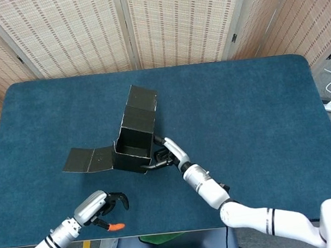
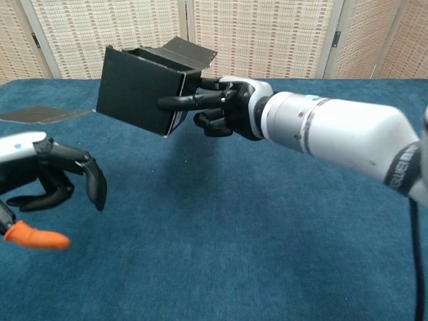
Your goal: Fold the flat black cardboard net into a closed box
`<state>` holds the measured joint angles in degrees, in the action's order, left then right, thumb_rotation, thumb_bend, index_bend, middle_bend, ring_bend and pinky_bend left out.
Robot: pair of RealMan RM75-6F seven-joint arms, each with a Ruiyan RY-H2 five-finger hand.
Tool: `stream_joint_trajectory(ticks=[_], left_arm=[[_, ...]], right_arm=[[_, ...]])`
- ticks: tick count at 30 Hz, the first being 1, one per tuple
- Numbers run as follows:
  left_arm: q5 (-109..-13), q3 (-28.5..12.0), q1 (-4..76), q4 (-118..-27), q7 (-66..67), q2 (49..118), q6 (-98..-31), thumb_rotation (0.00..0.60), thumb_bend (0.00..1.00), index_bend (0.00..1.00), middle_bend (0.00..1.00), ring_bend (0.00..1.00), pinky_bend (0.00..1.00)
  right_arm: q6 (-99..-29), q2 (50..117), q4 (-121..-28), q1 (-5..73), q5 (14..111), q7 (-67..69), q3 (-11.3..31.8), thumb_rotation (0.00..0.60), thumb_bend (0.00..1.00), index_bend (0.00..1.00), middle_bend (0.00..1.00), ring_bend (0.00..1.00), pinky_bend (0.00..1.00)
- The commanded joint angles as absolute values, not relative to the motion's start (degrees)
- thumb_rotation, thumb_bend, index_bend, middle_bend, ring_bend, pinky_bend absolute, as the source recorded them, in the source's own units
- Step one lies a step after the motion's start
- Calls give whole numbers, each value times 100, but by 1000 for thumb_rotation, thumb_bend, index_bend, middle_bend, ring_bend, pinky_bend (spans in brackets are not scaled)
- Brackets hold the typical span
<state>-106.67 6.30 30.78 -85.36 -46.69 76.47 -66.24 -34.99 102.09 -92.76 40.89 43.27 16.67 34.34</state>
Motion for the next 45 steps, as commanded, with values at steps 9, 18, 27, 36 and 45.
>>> stream_joint_trajectory(ticks=[9,18,27,36,45], left_arm=[[-9797,108,3284,-7814,-3963,8228,-6568,600,293,461,467,891,1000],[-9624,-471,2940,-7362,-2292,8573,-7869,600,322,404,402,891,1000],[-10077,-524,3152,-6909,-1775,8914,-8356,600,245,308,302,872,1000],[-10344,-472,3412,-6749,-1636,9003,-8396,600,228,302,300,870,1000],[-10265,-386,3668,-6459,-1852,9383,-8142,600,218,302,300,862,1000]], right_arm=[[-2832,9085,-10147,3414,4807,2438,3211,600,302,393,557,799,1000],[-2761,9003,-10024,3130,5785,2785,2858,600,302,393,554,799,1000],[-2913,9116,-9778,3146,6535,3086,2549,600,301,392,550,799,1000],[-3150,9225,-9553,3283,6901,3092,2316,600,301,393,547,799,1000],[-3407,9522,-9144,3468,6980,3253,2086,600,302,393,547,799,1000]])
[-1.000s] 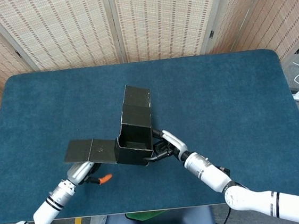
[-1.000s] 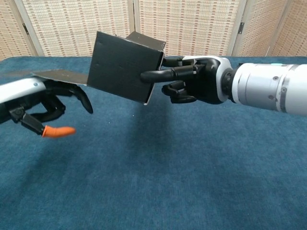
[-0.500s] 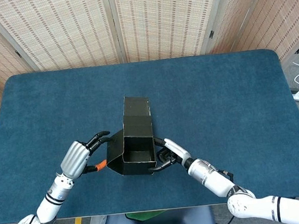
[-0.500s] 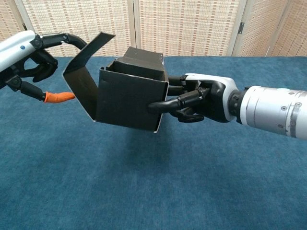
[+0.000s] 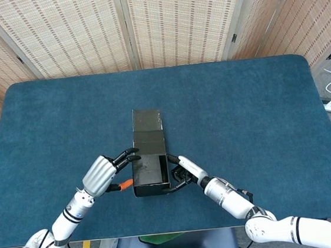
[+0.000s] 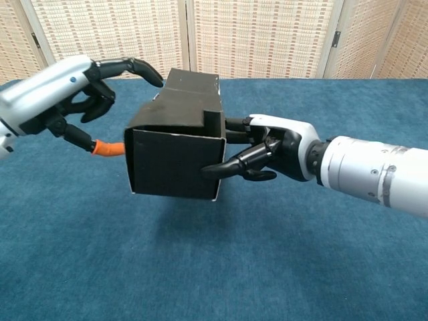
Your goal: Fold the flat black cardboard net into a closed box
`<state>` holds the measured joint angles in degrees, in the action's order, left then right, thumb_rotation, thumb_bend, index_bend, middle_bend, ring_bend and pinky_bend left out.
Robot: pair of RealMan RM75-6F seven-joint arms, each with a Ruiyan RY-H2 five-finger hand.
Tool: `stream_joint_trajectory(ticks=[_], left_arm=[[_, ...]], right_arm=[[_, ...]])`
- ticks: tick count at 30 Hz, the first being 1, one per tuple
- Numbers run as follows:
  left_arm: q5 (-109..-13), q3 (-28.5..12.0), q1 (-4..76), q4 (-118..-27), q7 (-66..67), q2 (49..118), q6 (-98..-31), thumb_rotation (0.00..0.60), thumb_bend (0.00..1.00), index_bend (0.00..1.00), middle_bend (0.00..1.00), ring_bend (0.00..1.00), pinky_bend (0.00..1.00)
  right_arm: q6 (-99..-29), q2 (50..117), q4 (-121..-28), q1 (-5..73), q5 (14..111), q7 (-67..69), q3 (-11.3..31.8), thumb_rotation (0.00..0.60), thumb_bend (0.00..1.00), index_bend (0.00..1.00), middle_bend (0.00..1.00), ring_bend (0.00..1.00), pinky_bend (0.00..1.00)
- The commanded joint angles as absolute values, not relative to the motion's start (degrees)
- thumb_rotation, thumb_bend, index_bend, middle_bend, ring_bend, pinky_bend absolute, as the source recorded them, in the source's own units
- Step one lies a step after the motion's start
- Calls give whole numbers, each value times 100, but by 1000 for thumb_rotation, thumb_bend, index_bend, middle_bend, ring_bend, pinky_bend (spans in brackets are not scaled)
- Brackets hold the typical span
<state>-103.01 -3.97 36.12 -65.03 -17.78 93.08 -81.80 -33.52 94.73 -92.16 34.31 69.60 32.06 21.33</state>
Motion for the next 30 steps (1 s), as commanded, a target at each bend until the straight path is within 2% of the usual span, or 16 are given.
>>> stream_joint_trajectory(ticks=[1,8,24,30], left_arm=[[-10265,-382,3693,-6433,-1868,9413,-8132,600,218,302,300,862,1000],[-10398,-232,3919,-5896,-1825,9700,-7987,600,219,313,304,862,1000],[-10672,317,4112,-3457,-2244,11043,-8144,600,222,384,354,861,1000],[-10582,415,4080,-2962,-2467,11325,-8166,600,222,395,361,862,1000]], right_arm=[[-3429,9538,-9108,3482,6988,3269,2069,600,301,393,547,799,1000],[-3615,9681,-8714,3606,7143,3209,1881,600,302,393,547,799,1000],[-4022,10421,-7301,3836,7573,3451,1440,600,302,393,547,799,1000],[-4234,10659,-6864,3865,7763,3543,1283,600,301,393,547,799,1000]])
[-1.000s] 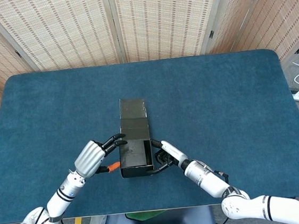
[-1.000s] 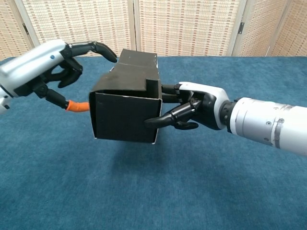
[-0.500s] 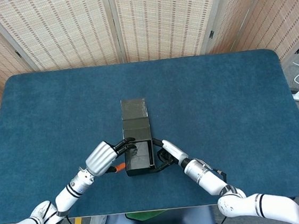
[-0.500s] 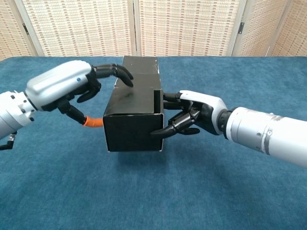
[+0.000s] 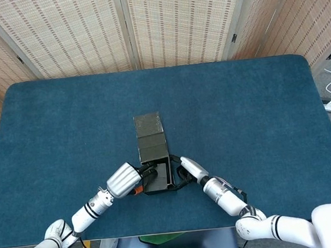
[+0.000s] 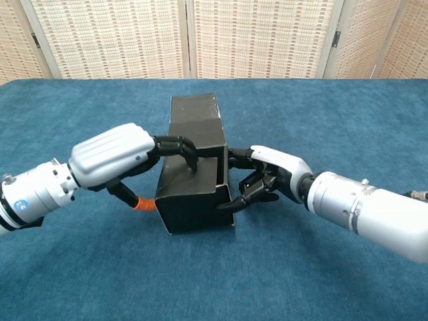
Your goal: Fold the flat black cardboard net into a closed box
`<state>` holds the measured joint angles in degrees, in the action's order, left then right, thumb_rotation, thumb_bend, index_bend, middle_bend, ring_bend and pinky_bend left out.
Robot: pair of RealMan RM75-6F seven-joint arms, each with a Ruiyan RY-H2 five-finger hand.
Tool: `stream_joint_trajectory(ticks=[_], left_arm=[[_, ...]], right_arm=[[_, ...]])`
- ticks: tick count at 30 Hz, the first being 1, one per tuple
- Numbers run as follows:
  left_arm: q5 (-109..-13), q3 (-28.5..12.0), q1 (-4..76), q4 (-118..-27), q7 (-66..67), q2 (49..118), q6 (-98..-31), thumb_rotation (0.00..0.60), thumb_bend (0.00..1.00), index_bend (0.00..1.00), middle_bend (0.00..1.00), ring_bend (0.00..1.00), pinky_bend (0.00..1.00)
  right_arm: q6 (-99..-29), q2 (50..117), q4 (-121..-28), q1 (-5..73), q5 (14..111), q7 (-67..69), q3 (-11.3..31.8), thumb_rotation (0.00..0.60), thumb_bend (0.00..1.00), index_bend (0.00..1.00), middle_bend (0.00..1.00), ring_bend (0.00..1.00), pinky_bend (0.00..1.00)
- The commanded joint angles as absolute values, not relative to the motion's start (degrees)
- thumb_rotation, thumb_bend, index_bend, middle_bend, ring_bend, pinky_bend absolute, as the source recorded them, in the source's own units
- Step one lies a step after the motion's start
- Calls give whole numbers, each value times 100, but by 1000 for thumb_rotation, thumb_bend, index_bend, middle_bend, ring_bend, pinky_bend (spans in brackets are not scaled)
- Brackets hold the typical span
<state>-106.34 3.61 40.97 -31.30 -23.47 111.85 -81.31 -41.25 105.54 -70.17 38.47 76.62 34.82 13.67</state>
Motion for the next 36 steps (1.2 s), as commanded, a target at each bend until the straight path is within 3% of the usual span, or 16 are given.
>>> stream_joint_trajectory(ticks=[1,10,18,22,36], left_arm=[[-10541,402,4061,-2938,-2520,11358,-8188,600,222,396,361,861,1000],[-10308,323,3878,-2622,-2690,11613,-8640,600,223,391,368,861,1000],[-10406,513,3888,-2286,-2727,11735,-8863,600,220,522,478,861,1000],[-10498,659,3941,-2185,-2565,11726,-8806,600,219,557,514,861,1000],[-10678,1044,4192,-2340,-1824,11506,-8164,600,223,547,482,861,1000]], right_arm=[[-4270,10683,-6810,3866,7802,3556,1254,600,302,392,547,799,1000],[-4453,10777,-6579,3847,7938,3732,1071,600,302,392,547,798,1000],[-4525,10779,-6601,3827,7926,3725,989,600,303,392,547,797,1000],[-4574,10746,-6671,3812,7924,3693,962,600,304,392,547,797,1000],[-4580,10706,-6820,3769,7798,3452,877,600,304,392,547,796,1000]])
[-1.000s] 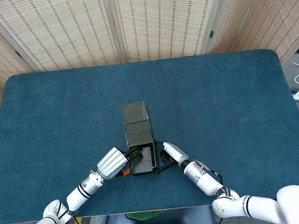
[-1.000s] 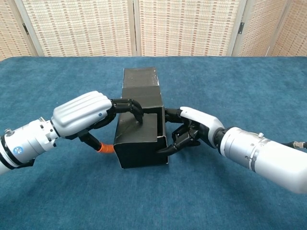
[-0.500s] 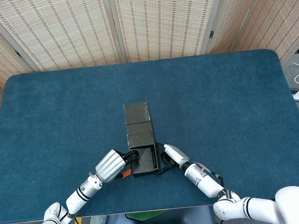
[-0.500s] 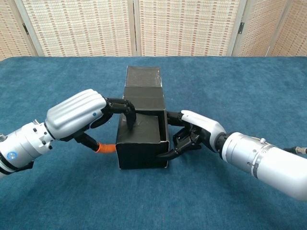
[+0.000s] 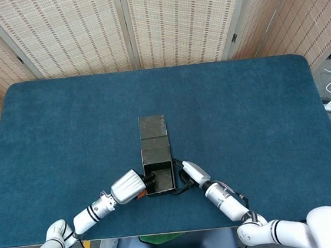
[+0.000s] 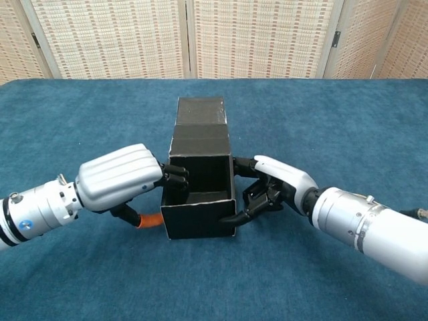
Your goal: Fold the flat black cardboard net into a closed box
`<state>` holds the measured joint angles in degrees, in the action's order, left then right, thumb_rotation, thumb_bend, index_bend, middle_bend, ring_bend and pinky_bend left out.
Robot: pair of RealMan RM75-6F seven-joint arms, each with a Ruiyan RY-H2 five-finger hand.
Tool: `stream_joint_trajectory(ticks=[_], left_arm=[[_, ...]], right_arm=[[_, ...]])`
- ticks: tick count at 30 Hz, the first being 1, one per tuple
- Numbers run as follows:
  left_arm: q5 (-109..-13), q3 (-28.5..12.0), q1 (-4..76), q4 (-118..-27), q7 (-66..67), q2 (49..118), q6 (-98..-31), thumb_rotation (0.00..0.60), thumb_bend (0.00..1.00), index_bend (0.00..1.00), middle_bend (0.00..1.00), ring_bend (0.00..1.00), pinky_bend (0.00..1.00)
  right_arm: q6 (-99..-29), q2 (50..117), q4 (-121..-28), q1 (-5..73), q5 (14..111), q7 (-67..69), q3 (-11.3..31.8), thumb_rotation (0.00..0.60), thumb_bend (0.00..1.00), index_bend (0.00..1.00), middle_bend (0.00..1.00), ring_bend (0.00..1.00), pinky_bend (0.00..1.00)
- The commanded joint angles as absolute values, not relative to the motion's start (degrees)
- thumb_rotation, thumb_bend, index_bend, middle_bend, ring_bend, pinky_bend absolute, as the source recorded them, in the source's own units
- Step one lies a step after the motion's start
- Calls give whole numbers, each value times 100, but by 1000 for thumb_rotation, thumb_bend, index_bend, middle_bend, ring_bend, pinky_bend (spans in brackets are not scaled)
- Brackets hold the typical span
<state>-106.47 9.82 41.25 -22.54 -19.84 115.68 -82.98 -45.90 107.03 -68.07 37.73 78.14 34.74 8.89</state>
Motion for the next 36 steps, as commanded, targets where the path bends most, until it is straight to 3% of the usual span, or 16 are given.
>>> stream_joint_trajectory(ticks=[1,14,28,31,36], left_arm=[[-10680,1053,4216,-2367,-1751,11486,-8110,600,223,551,483,861,1000],[-10686,1132,4365,-2761,-1183,11238,-7843,600,232,730,665,861,1000],[-10658,1178,4302,-2829,-1046,11195,-7815,600,231,752,681,861,1000],[-10634,1148,4282,-2868,-1131,11173,-7914,600,231,732,666,861,1000],[-10588,1079,4248,-3016,-1267,11087,-8117,600,232,560,545,861,999]], right_arm=[[-4579,10709,-6831,3767,7789,3445,875,600,304,392,547,796,1000],[-4530,10640,-7061,3729,7684,3456,872,600,305,393,545,796,1000],[-4570,10629,-7239,3658,7601,3426,885,600,305,393,545,795,1000],[-4585,10633,-7255,3643,7574,3404,898,600,304,392,545,795,1000],[-4562,10657,-7250,3653,7483,3376,973,600,305,393,540,796,1000]])
